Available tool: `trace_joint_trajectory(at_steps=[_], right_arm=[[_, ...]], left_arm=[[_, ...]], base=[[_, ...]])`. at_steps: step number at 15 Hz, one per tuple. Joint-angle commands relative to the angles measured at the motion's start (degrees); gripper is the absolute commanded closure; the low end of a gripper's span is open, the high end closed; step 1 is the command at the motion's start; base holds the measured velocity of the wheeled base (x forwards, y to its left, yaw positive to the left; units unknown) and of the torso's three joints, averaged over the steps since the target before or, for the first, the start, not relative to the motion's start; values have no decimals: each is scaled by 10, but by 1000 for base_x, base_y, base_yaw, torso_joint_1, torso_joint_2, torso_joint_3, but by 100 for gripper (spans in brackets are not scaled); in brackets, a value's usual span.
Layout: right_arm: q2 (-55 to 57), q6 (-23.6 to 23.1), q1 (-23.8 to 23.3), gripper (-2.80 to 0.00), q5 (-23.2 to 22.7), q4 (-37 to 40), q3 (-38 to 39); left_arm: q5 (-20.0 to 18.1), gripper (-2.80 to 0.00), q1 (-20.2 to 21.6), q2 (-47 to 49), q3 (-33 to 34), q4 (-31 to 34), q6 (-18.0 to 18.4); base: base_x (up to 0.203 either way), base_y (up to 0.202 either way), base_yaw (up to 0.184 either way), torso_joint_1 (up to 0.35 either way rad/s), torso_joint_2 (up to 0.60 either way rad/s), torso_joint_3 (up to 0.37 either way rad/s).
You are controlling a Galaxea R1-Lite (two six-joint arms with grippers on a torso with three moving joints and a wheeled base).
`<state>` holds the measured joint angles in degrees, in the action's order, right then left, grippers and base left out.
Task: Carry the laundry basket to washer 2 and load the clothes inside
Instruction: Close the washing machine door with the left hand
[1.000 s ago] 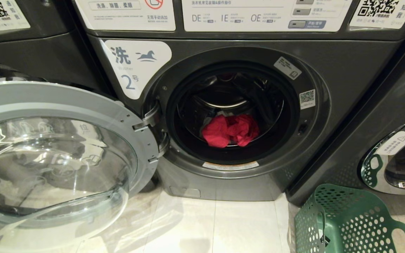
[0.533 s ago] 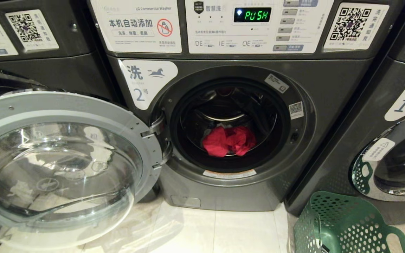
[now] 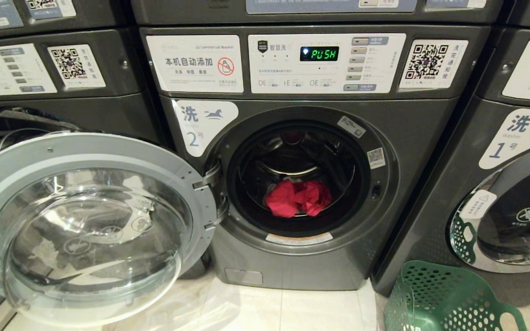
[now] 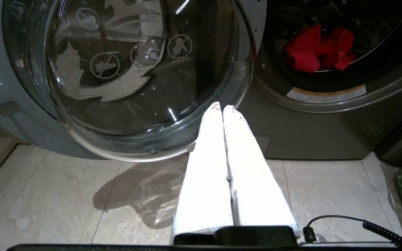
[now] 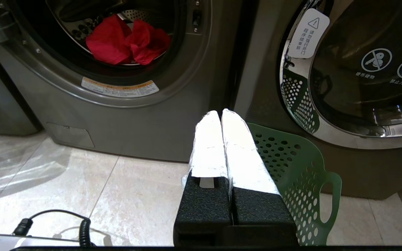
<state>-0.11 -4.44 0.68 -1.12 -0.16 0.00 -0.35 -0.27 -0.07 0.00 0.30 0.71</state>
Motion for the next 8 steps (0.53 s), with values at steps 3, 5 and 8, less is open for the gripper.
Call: trace_joint_trajectory(at_steps=[3, 5, 8], right_arm=[[1, 0, 0, 0, 0, 0, 0], [1, 0, 0, 0, 0, -1, 0], [1, 0, 0, 0, 0, -1, 0]], left_arm=[[0, 0, 0, 1, 0, 0, 0], [0, 0, 0, 1, 0, 0, 1], [-2, 0, 0, 1, 0, 0, 3]], base=[[0, 0, 0, 0, 2, 29], [0, 0, 0, 0, 0, 0], [0, 0, 0, 0, 0, 0]])
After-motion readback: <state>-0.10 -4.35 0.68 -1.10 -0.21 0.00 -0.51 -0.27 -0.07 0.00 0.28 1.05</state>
